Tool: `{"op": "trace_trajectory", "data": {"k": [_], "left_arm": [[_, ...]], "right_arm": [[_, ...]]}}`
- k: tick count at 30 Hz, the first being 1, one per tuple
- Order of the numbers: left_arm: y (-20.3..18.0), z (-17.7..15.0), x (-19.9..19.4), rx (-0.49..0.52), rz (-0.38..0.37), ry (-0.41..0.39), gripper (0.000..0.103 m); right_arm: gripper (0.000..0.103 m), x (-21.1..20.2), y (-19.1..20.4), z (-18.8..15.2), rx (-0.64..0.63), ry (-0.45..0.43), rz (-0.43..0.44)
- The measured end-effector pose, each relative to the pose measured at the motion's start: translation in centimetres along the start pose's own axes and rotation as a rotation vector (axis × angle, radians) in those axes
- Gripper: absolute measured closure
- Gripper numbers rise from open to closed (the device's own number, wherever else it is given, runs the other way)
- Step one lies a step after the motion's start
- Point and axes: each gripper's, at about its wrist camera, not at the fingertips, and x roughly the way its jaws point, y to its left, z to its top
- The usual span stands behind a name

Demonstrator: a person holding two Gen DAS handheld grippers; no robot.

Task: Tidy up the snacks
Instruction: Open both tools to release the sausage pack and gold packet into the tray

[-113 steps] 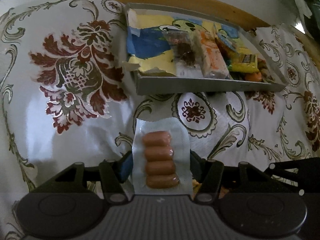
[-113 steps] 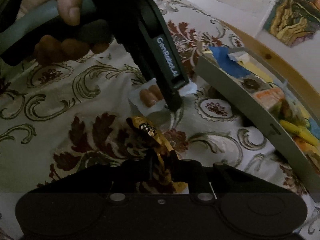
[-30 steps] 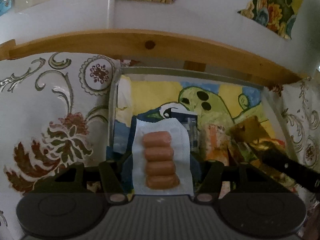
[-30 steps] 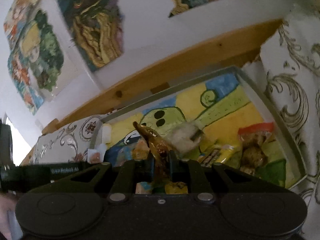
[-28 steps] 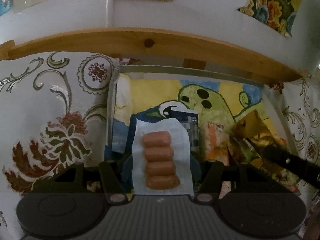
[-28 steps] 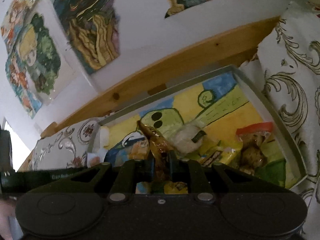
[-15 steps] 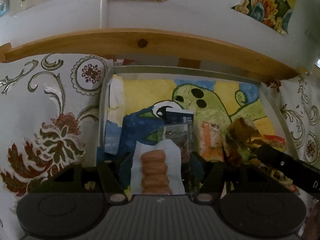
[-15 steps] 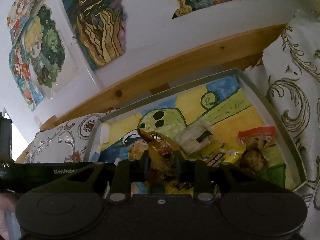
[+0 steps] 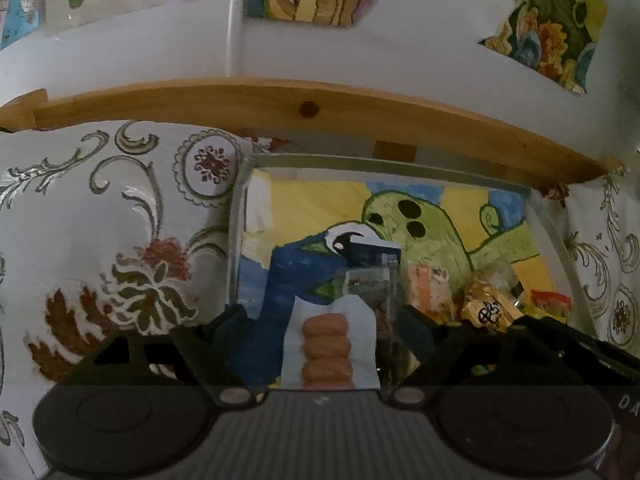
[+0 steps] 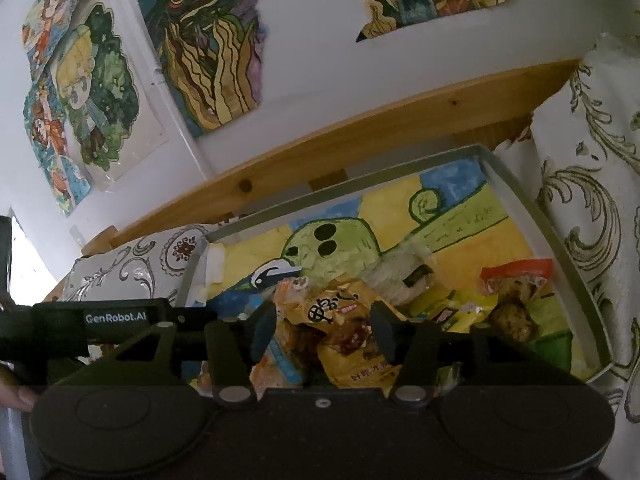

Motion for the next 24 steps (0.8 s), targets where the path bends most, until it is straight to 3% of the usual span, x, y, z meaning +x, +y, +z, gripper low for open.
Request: {"op": "trace_trajectory", "data": {"k": [7, 11, 24], "left_arm": [[0.0, 0.2, -0.8, -0.008, 0.009, -0.031, 0.007], [0.0, 0.1, -1.6, -0.016, 0.020, -0.057, 0.001], [0.2, -1.5, -5.5, -0.044, 0.050, -0.180, 0.000]], "right_arm": [[0.034, -0.7, 0.5, 0.2, -0.039, -0.030, -0.007], [0.021, -1.3, 0.7, 0.3, -0.053, -0.050, -0.020], [0.001, -5.1, 1.7, 0.2, -0.156, -0.155, -0.099]]}}
